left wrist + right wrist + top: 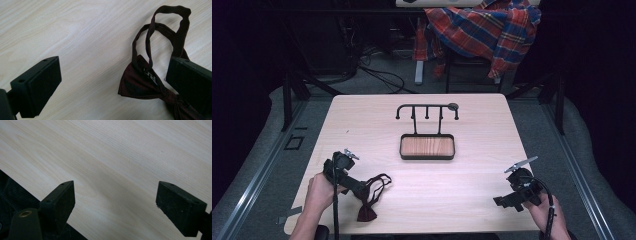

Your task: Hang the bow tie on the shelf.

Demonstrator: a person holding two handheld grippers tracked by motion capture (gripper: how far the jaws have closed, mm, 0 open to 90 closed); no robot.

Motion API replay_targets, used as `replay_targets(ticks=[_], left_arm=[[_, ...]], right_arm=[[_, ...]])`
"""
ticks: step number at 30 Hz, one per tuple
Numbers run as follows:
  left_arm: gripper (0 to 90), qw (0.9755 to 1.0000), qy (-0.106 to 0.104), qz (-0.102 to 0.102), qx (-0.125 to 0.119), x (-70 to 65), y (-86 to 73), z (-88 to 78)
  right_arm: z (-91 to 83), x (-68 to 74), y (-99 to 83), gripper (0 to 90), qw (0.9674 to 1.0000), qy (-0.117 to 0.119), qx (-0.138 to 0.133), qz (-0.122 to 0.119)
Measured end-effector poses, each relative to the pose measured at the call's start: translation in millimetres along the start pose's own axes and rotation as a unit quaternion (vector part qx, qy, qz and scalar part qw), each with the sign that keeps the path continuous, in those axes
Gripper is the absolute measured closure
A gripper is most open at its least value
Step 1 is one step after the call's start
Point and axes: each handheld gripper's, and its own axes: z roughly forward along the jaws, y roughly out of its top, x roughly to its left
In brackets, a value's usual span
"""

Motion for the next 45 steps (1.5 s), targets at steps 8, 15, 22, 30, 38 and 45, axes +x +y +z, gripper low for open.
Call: replay_targets(ticks=[8, 15, 22, 30, 38, 45], left_arm=[[0.2, 0.9998, -0.011, -0.002, -0.017, -1.0, 1.5, -2.3], [0.2, 0.9995, -0.020, 0.001, -0.023, -1.9, 3.6, -0.5], [0.1, 0.9993, -0.021, 0.012, -0.027, -6.3, 13.3, 2.5], [0.0, 0.9991, -0.033, 0.014, -0.023, -10.6, 23.3, 10.0], [0.0, 0.9990, -0.043, 0.008, -0.012, -9.3, 25.7, 17.0], [0.2, 0.9990, -0.042, 0.015, 0.003, -12.0, 28.8, 24.9]], right_arm=[[0.8, 1.0, 0.0, 15.4, 1.0000, 0.001, 0.003, 0.000], [3.0, 2.9, 0.6, 15.4, 1.0000, 0.003, 0.005, -0.001], [2.8, 2.8, 1.3, 15.4, 0.9998, -0.002, 0.016, -0.009], [3.4, 2.9, 1.1, 15.4, 0.9997, 0.002, 0.023, -0.008], [5.1, 4.0, 1.0, 15.4, 0.9998, 0.004, 0.017, -0.008], [5.3, 3.9, 1.1, 15.4, 0.9997, 0.005, 0.020, -0.010]])
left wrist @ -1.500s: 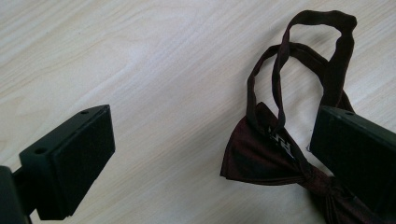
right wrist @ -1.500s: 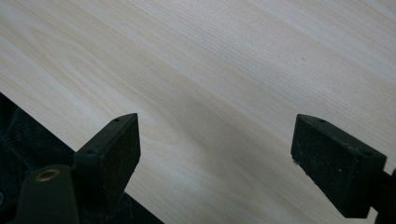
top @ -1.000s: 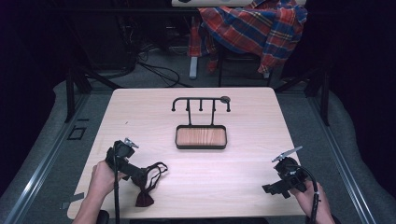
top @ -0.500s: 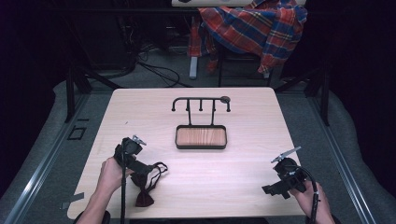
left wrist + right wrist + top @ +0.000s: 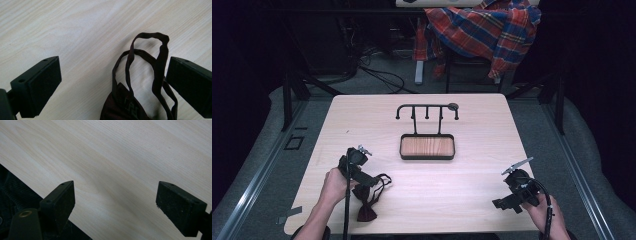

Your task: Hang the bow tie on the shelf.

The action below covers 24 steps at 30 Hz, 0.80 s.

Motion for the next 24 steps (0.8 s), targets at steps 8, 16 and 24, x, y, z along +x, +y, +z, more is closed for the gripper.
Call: replay_targets(ticks=[8, 16, 24], left_arm=[[16.1, 0.9997, 0.018, 0.017, -0.005, -6.8, 3.3, 3.2], [43.1, 0.9991, 0.023, 0.035, 0.004, -10.4, 4.8, 9.4], [56.4, 0.9977, 0.014, 0.062, 0.027, -15.3, 10.6, 17.0]], right_arm=[[-0.3, 0.2, 0.4, 15.4, 0.9999, -0.005, 0.008, -0.005], [-0.1, 0.0, 0.6, 15.4, 0.9999, -0.008, 0.012, -0.009], [0.2, 0.4, 0.5, 15.4, 0.9999, -0.005, 0.011, -0.008]])
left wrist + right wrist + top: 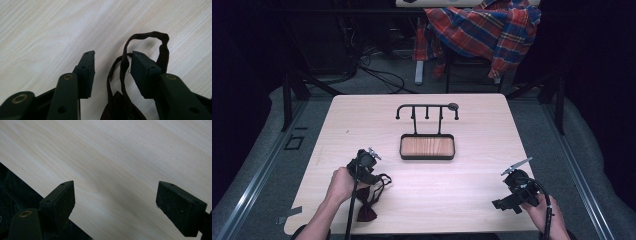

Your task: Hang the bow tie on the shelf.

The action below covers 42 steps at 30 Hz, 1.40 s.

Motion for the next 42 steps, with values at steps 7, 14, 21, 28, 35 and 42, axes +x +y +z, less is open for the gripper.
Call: replay_targets(ticks=[7, 14, 21, 28, 35, 42], left_arm=[[65.4, 0.9998, 0.002, 0.017, 0.010, -3.8, 1.9, 3.8], [75.0, 0.9992, 0.012, 0.032, 0.023, -8.1, 1.9, 5.9], [80.0, 0.9984, 0.018, 0.040, 0.036, -9.2, 1.6, 7.8], [85.2, 0.9975, 0.020, 0.049, 0.047, -10.9, 1.6, 9.7], [86.2, 0.9972, 0.024, 0.051, 0.050, -11.3, 1.4, 10.3], [88.6, 0.9974, 0.023, 0.047, 0.050, -10.9, 0.6, 9.8]], right_arm=[[0.6, 1.0, -0.1, 15.4, 1.0000, 0.004, -0.003, 0.005], [0.4, 1.0, 0.0, 15.4, 1.0000, 0.005, -0.002, 0.003], [0.9, 1.3, -0.1, 15.4, 1.0000, 0.005, -0.004, 0.005], [0.6, 1.2, 0.1, 15.4, 1.0000, 0.008, 0.001, 0.002], [0.7, 1.3, 0.2, 15.4, 1.0000, 0.003, 0.002, 0.000], [0.2, 1.2, 0.1, 15.4, 1.0000, 0.003, 0.005, -0.003]])
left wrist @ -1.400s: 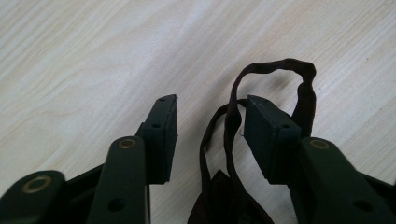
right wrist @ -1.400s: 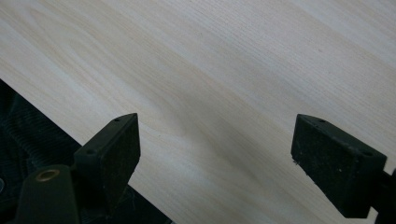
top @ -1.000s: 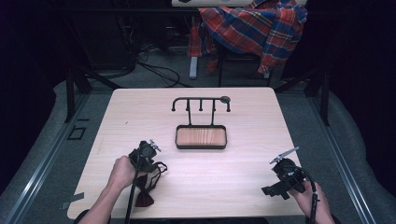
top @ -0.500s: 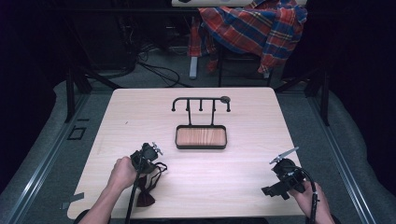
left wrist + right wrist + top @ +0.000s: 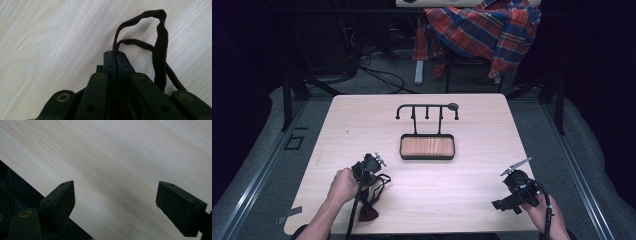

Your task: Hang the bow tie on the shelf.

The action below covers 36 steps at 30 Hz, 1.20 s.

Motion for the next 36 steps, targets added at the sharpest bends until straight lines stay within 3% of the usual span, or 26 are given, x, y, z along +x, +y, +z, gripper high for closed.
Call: replay_targets(ticks=[6, 18, 26, 27, 36], left_arm=[[88.7, 0.9998, -0.006, -0.008, -0.016, 2.2, -2.3, -5.7], [88.8, 0.9985, 0.015, -0.014, -0.050, 1.0, -6.7, -25.2], [89.1, 0.9959, 0.026, -0.026, -0.082, -0.6, -12.7, -40.3], [89.1, 0.9944, 0.023, -0.032, -0.098, -0.9, -14.2, -45.3], [89.2, 0.9905, 0.040, -0.037, -0.127, -3.1, -16.7, -58.1]], right_arm=[[-0.2, 0.0, -0.1, 15.4, 1.0000, 0.001, -0.001, 0.001], [0.2, 0.4, -0.3, 15.4, 1.0000, 0.004, -0.006, 0.001], [-0.5, -0.1, -0.1, 15.4, 1.0000, 0.001, 0.000, -0.005], [-0.6, 0.0, -0.2, 15.4, 1.0000, 0.001, 0.000, -0.005], [-0.3, 0.0, 0.0, 15.4, 1.0000, 0.001, 0.001, -0.005]])
